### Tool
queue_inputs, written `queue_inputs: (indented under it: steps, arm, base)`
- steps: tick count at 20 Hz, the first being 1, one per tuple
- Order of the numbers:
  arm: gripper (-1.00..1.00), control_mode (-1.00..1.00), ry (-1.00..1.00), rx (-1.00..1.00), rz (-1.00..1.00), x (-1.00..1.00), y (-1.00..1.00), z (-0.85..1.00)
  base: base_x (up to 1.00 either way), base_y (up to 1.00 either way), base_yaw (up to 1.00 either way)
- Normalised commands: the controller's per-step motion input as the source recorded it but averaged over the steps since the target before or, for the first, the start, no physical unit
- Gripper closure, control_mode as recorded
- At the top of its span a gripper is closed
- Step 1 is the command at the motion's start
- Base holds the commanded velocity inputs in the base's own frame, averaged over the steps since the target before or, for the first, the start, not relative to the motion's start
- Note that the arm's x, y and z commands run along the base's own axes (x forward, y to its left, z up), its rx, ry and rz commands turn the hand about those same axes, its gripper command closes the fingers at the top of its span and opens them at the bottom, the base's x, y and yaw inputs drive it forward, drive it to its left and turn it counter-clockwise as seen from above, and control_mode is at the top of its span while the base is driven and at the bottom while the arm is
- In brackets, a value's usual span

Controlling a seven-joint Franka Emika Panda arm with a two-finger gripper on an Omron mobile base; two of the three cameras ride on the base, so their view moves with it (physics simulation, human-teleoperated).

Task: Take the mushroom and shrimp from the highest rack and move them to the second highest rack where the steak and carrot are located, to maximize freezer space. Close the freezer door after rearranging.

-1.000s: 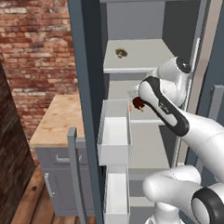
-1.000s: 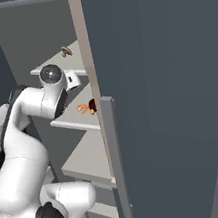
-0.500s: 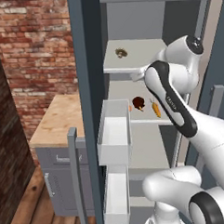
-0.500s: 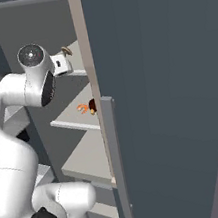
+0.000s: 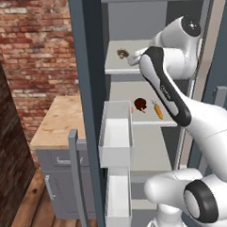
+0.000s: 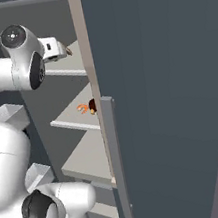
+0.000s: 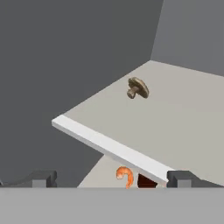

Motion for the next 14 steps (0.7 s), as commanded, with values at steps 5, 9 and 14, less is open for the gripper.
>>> queue_inputs:
  steps: [5, 9, 14]
  arm:
    - [-1.00, -1.00, 0.00, 0.00, 0.00, 0.33, 0.03, 0.05]
    - [-1.00, -1.00, 0.00, 0.00, 0.00, 0.40, 0.00, 0.00]
    - [-1.00, -1.00, 0.05, 0.00, 0.00, 0.46, 0.00, -0.07]
  base:
    - [0.00, 0.00, 0.00]
    - [0.00, 0.00, 0.00]
    - [0.00, 0.00, 0.00]
